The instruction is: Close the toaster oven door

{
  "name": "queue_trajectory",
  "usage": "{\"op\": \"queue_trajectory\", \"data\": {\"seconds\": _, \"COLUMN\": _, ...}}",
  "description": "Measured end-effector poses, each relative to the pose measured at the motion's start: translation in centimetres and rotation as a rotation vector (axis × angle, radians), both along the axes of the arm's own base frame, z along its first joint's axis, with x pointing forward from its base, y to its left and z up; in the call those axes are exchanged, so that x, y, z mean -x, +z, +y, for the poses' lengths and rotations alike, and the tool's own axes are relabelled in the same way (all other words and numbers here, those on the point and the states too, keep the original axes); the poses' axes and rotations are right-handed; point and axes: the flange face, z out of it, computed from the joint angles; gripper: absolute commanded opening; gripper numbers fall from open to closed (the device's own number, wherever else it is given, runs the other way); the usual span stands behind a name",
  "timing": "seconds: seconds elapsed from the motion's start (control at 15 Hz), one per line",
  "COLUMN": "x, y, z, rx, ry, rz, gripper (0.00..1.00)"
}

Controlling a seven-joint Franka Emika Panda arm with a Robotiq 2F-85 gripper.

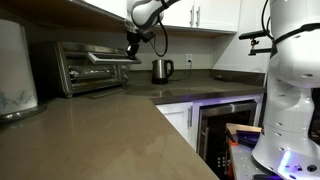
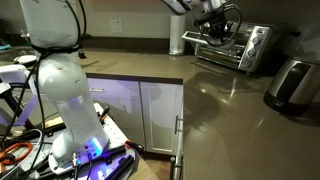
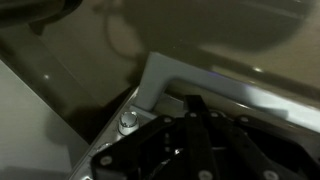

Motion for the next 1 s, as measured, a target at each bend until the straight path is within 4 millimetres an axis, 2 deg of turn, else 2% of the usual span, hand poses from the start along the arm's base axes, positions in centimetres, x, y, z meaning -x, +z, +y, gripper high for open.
{"op": "queue_trajectory", "data": {"seconds": 0.6, "x": -0.8, "y": 2.5, "z": -0.4, "rx": 0.037, "ry": 0.010, "rz": -0.051, "gripper": 0.00}}
{"op": "queue_trajectory", "data": {"seconds": 1.0, "x": -1.6, "y": 1.7, "z": -0.6, "rx": 0.040, "ry": 0.025, "rz": -0.081, "gripper": 0.00}}
